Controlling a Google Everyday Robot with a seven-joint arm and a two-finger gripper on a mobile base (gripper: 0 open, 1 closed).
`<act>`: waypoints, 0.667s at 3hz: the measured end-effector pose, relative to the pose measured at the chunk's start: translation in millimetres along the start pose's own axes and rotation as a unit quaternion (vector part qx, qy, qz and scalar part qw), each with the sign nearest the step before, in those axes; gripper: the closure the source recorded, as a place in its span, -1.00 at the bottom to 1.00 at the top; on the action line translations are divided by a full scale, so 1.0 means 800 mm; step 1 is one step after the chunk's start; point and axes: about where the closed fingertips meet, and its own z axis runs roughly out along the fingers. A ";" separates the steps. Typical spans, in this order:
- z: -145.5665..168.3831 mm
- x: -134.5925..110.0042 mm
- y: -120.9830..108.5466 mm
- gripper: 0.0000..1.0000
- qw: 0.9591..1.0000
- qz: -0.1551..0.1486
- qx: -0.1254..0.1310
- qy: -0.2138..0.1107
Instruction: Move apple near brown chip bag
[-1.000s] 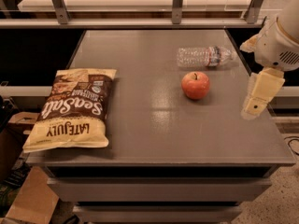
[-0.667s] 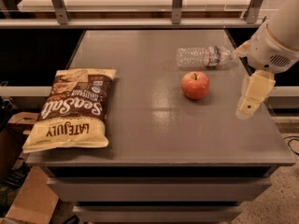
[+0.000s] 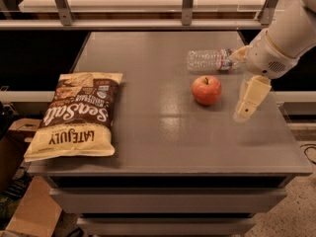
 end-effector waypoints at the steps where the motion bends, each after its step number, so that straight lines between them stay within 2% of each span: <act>1: 0.023 -0.018 -0.007 -1.00 0.998 -0.017 -0.006 -0.052; 2: 0.047 -0.040 -0.010 -1.00 0.994 -0.034 -0.022 -0.098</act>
Offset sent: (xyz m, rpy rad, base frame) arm 0.0287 0.0660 -0.0309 0.2923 -0.0142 0.1825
